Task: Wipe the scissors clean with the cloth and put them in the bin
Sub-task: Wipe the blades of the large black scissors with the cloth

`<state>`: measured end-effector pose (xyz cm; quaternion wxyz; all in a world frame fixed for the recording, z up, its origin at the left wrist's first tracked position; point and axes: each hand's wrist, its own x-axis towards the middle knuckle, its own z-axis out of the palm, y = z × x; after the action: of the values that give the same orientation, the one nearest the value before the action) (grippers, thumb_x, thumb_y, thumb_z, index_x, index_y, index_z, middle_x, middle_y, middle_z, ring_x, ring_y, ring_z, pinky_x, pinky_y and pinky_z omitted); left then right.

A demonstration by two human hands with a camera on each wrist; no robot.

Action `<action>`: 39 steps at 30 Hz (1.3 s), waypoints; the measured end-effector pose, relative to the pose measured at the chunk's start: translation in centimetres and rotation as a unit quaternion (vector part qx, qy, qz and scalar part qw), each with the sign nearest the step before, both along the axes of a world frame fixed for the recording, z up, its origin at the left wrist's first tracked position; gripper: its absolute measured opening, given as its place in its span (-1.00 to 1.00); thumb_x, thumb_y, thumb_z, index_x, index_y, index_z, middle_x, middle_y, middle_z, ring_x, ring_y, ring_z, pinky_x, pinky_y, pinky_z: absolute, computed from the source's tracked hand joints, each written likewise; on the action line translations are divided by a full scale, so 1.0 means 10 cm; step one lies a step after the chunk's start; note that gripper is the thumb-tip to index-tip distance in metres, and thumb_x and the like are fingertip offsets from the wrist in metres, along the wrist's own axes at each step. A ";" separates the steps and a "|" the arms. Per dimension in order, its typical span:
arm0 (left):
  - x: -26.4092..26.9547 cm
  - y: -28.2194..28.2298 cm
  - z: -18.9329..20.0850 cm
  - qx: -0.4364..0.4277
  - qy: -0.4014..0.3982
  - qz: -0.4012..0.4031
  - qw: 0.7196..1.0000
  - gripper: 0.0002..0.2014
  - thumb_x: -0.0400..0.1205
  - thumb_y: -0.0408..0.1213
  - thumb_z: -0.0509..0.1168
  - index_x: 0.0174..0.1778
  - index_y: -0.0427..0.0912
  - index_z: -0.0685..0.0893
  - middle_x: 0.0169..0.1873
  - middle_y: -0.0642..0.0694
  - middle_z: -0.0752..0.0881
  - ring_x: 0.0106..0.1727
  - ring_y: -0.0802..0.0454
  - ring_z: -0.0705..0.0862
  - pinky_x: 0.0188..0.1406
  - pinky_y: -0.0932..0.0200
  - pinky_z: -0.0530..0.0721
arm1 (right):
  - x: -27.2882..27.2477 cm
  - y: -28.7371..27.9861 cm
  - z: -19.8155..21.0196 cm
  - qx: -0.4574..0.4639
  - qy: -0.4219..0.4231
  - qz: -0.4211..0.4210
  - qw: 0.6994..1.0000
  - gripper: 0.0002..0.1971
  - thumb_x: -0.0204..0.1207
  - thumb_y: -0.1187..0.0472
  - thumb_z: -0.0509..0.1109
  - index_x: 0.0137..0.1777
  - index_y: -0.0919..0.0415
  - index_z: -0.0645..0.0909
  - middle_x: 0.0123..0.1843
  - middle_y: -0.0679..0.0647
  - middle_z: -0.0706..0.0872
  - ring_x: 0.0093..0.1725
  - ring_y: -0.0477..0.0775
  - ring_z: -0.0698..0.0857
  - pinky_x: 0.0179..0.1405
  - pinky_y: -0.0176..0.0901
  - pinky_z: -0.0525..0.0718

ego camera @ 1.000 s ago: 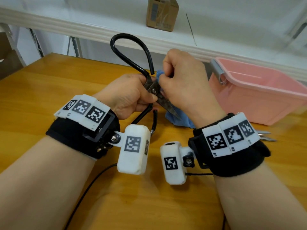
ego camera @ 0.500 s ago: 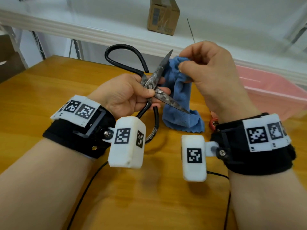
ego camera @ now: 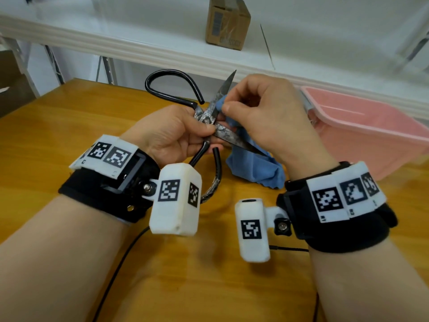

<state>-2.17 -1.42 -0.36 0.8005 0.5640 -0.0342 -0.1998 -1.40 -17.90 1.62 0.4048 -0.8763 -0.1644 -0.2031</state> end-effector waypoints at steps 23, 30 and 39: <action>0.01 -0.09 -0.05 0.102 -0.060 0.026 0.993 -0.76 0.59 -0.71 0.20 -0.15 -0.29 0.62 -0.20 -0.29 0.82 0.00 -0.28 0.80 -0.07 -0.04 0.82 | -0.01 0.07 -0.05 -0.079 -0.062 -0.067 0.993 -0.84 0.45 0.29 0.47 -0.13 -0.03 0.75 -0.16 -0.18 0.75 -0.11 -0.19 0.72 -0.04 -0.25 0.73; -0.01 -0.11 -0.05 0.118 -0.070 0.021 0.990 -0.75 0.59 -0.70 0.20 -0.03 -0.30 0.64 -0.17 -0.27 0.83 -0.03 -0.24 0.82 -0.02 -0.05 0.81 | 0.01 0.05 -0.06 -0.065 -0.059 -0.075 0.993 -0.81 0.45 0.30 0.47 -0.17 -0.08 0.73 -0.20 -0.20 0.74 -0.12 -0.19 0.74 -0.03 -0.19 0.75; -0.01 -0.08 -0.04 0.114 -0.061 0.037 0.991 -0.75 0.58 -0.73 0.20 -0.07 -0.31 0.63 -0.22 -0.29 0.82 -0.06 -0.27 0.81 -0.07 -0.03 0.81 | -0.03 0.12 -0.08 -0.082 -0.049 -0.059 0.994 -0.83 0.45 0.28 0.47 -0.14 -0.06 0.77 -0.18 -0.19 0.77 -0.12 -0.22 0.73 -0.06 -0.34 0.70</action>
<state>-2.23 -2.24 -0.80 0.7340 0.6638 -0.0393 -0.1382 -1.66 -16.70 0.82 0.3104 -0.9037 -0.1481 -0.2551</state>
